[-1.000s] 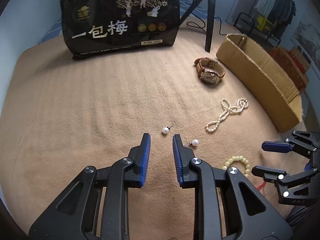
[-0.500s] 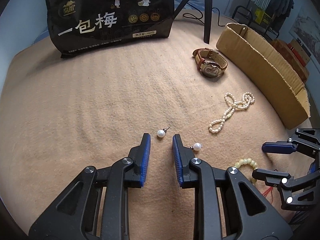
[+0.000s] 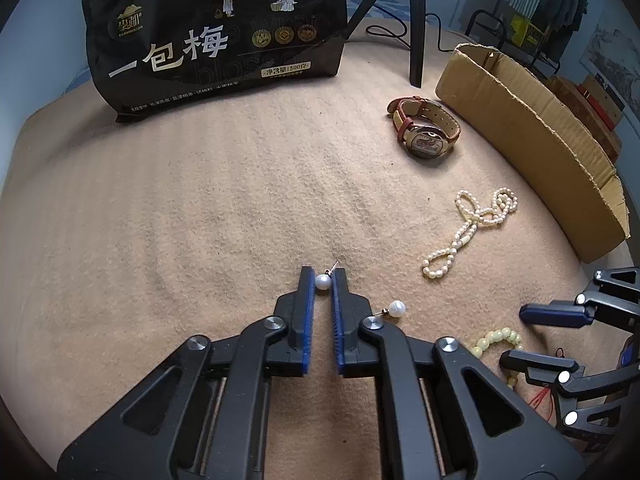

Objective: Organize jewelry
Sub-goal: 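Grasp the pearl earring with the left tool while the right tool grasps the yellow bracelet, then carry the bracelet to the box with the right tool while the left tool holds the earring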

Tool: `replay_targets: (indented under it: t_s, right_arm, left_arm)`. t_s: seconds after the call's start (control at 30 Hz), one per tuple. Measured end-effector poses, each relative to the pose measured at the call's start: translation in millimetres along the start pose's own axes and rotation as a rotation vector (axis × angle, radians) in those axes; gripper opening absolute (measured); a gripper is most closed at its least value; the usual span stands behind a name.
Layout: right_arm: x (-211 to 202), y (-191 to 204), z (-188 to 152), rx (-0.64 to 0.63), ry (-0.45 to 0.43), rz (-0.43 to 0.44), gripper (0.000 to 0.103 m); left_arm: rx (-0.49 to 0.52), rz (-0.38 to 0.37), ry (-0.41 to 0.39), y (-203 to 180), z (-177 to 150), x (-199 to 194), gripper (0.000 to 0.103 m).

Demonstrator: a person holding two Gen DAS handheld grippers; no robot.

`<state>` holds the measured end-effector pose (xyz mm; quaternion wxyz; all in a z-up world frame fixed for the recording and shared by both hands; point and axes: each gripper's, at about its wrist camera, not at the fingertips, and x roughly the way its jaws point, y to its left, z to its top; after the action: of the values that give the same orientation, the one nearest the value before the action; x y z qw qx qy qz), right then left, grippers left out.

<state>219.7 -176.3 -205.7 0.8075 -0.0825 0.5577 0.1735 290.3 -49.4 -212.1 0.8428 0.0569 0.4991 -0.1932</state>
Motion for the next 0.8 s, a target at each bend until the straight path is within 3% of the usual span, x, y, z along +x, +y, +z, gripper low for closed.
replay_targets:
  t_s: [0.23, 0.8]
  right_arm:
    - [-1.4, 4.2, -0.1, -0.016, -0.007, 0.032, 0.006]
    - [-39.3, 4.2, -0.3, 0.009, -0.106, 0.061, 0.005]
  left_arm:
    - [-0.014, 0.005, -0.007, 2.3, -1.0, -3.1, 0.006]
    - [-0.057, 0.031, -0.05, 13.6, 0.1, -24.1, 0.006]
